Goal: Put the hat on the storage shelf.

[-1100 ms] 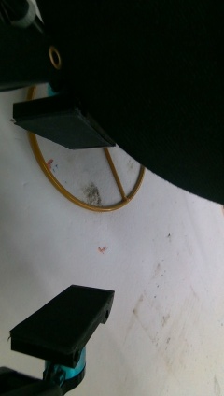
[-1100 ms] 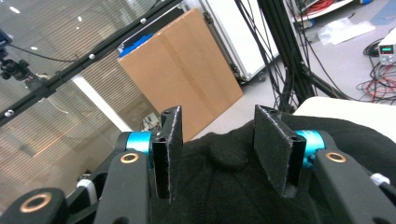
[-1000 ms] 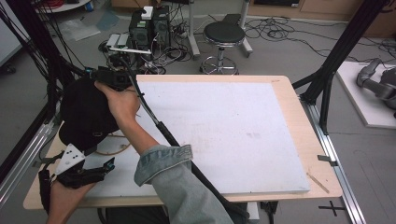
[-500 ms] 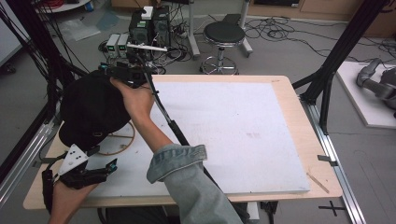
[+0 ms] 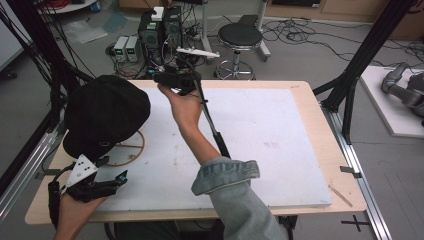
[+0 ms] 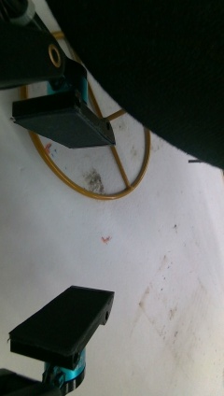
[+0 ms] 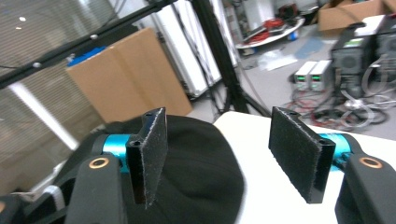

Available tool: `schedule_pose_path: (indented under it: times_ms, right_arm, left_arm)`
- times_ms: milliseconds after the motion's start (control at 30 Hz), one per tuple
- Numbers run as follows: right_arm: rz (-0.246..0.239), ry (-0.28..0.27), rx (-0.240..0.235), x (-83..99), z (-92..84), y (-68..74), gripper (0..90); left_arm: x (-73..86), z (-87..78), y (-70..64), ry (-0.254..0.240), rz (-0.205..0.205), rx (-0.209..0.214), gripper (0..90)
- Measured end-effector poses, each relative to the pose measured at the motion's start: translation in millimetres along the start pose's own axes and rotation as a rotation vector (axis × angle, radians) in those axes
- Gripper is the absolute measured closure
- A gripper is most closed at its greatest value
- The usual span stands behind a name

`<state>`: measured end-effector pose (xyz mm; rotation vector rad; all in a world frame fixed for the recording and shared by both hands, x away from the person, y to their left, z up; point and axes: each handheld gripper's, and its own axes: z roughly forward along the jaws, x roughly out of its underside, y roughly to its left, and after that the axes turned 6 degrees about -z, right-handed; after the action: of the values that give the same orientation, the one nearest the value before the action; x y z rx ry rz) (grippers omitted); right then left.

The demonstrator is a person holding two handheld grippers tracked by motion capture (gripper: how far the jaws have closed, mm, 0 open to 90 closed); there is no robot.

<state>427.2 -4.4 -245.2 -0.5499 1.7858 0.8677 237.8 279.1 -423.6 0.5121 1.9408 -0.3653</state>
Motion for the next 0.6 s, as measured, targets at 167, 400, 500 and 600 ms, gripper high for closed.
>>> schedule_pose_path:
  times_ms: [167, 400, 500, 600]
  right_arm:
    - [-0.018, -0.011, 0.056, 2.4, -32.1, -21.4, 36.3]
    - [-0.048, -0.002, 0.142, 14.8, -78.2, -48.8, 33.7]
    - [-0.048, -0.011, 0.171, 20.4, -98.2, -61.3, 32.3]
    - [-0.040, -0.011, 0.198, 27.4, -115.4, -72.8, 30.2]
  left_arm:
    - [-0.4, 1.8, -1.0, 0.001, 0.004, 0.002, 21.5]
    - [-0.6, 3.9, -0.5, 0.002, 0.003, 0.002, 21.5]
    - [-0.7, 5.5, -1.4, 0.008, 0.006, 0.003, 21.4]
    - [-1.6, 5.9, -1.9, 0.006, 0.007, 0.005, 21.4]
